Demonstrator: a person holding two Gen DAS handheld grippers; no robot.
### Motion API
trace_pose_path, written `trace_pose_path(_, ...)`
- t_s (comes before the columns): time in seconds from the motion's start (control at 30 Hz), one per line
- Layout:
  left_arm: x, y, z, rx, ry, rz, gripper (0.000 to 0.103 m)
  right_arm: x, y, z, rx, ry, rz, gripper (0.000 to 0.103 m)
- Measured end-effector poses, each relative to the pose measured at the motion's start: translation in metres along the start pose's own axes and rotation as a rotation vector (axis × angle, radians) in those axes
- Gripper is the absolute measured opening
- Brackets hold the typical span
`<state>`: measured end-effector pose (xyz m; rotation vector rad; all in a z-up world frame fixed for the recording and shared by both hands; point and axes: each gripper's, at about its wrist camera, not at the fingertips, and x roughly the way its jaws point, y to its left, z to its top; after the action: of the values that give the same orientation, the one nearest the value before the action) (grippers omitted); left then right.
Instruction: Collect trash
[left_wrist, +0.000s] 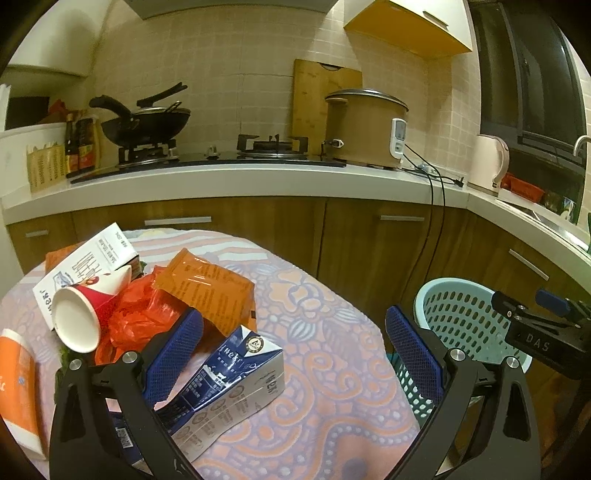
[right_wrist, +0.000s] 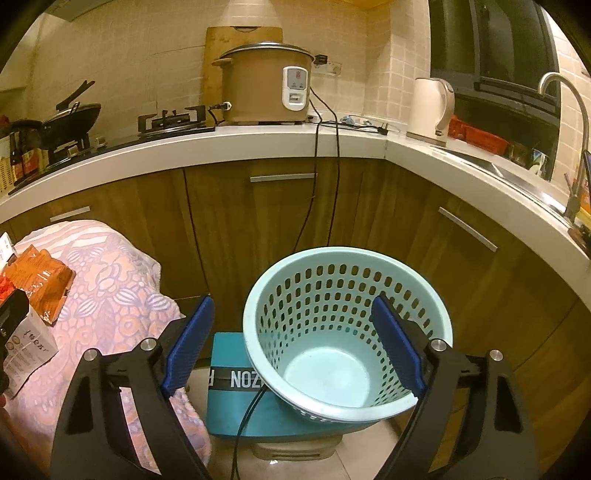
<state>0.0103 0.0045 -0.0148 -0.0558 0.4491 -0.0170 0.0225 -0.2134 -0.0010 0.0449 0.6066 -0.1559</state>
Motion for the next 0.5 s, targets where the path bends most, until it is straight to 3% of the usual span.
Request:
trace_pose_path(0.3, -0.004, 0.0036, 0.0008, -0.004, -0.007, 0.007, 0.096, 0.0008, 0.0007, 0.0023, -0.007, -0.006, 0.014, 0.082)
trace_pose_path(0.5, -0.0125, 0.0067, 0.0028, -0.017, -0.01, 0.004, 0.096, -0.0008, 0.0008, 0.0054, -0.01, -0.003, 0.034, 0.07)
